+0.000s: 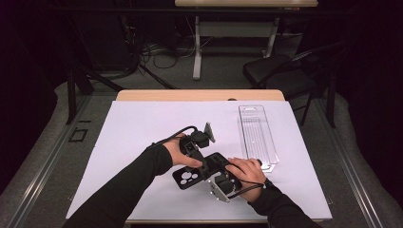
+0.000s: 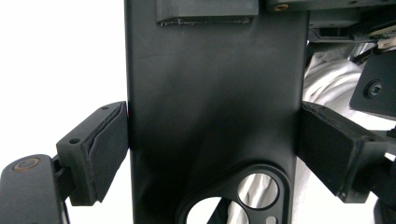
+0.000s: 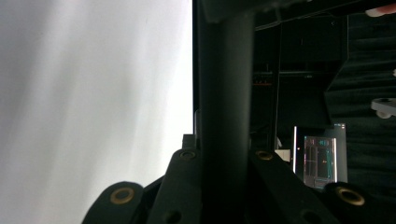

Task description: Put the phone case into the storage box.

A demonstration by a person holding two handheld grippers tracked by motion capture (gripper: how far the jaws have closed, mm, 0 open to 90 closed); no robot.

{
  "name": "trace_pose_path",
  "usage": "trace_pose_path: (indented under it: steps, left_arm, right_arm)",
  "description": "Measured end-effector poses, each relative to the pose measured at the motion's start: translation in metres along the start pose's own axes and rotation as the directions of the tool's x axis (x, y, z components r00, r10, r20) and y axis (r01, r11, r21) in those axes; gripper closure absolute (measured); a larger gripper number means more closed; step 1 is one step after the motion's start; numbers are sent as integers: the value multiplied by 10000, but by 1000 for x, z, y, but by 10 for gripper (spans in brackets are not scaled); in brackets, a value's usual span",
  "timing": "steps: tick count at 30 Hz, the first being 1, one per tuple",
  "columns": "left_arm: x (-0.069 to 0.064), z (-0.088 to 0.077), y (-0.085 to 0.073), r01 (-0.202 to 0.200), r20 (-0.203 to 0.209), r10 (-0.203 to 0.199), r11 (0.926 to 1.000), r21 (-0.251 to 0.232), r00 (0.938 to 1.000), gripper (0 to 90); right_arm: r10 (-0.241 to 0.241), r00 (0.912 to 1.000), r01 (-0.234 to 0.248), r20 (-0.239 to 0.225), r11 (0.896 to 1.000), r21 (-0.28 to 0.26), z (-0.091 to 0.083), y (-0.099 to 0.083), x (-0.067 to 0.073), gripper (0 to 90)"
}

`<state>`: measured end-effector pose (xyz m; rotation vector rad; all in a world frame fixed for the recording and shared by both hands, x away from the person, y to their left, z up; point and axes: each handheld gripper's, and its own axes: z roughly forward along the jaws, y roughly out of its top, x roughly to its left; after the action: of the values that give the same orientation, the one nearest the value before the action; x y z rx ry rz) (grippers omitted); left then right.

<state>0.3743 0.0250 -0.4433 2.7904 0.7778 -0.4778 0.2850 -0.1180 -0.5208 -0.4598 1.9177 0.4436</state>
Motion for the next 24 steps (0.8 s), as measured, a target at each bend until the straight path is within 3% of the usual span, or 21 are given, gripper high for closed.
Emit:
trace_pose_path:
  steps: [24]
  left_arm:
    - [-1, -21, -22, 1, -285, -19, 9979, -641, 9996, 136]
  right_arm:
    - [175, 9997, -170, -184, 9996, 234, 0, -6, 1, 886]
